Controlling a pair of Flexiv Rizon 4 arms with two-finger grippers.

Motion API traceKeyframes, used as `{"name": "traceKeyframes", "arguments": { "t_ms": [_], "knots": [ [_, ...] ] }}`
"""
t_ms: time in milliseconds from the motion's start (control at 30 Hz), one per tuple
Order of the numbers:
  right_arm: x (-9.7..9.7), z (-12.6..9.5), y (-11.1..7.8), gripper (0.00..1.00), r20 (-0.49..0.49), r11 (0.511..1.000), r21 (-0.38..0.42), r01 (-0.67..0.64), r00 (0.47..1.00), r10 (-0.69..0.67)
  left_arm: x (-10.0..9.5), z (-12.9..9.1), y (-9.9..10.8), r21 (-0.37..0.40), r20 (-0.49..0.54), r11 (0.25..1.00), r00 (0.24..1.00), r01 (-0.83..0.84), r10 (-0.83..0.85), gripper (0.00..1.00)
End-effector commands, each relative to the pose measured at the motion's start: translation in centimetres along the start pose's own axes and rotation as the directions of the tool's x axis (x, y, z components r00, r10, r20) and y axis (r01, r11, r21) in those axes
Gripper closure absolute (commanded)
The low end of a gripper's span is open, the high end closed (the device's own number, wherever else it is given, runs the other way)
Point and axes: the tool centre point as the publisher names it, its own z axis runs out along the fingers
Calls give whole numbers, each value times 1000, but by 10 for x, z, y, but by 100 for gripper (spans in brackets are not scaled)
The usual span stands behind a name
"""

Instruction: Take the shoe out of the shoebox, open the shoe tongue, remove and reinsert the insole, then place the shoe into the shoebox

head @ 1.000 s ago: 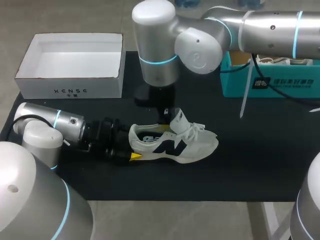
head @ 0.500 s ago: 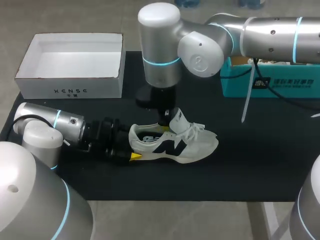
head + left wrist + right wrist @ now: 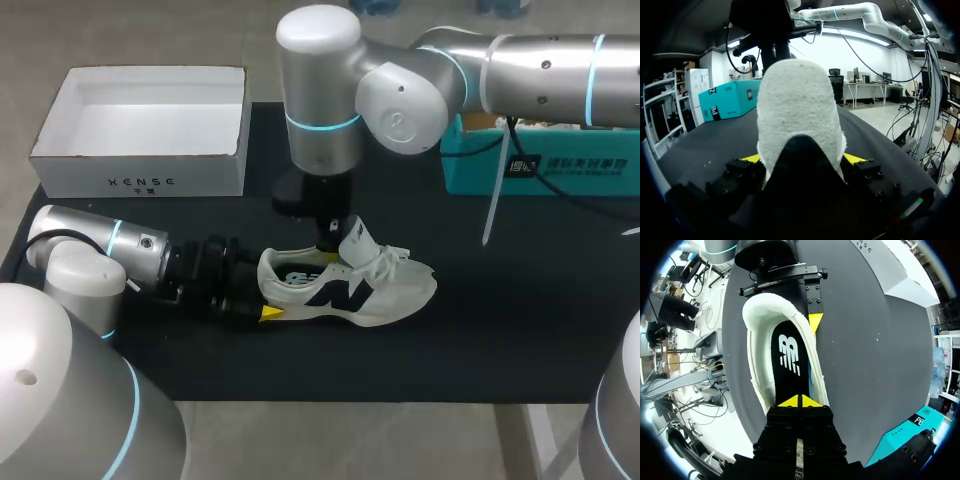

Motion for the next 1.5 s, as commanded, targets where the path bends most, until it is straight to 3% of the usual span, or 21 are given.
{"name": "traceKeyframes", "arguments": {
  "t_ms": [33,700,933,1500],
  "knots": [
    [0,1,1,100,0,1000,2,0,1000,0,1,0,1,-1,1,1000,1000,0,0,100],
    [12,8,-9,100,74,985,27,-172,983,170,1,0,1,-1,1,1000,1000,0,0,100],
    [5,19,-4,100,88,983,11,-184,979,182,1,0,1,-1,1,1000,1000,0,0,100],
    [-9,21,-8,100,123,977,11,-213,970,210,1,0,1,-1,1,1000,1000,0,0,100]
  ]
}}
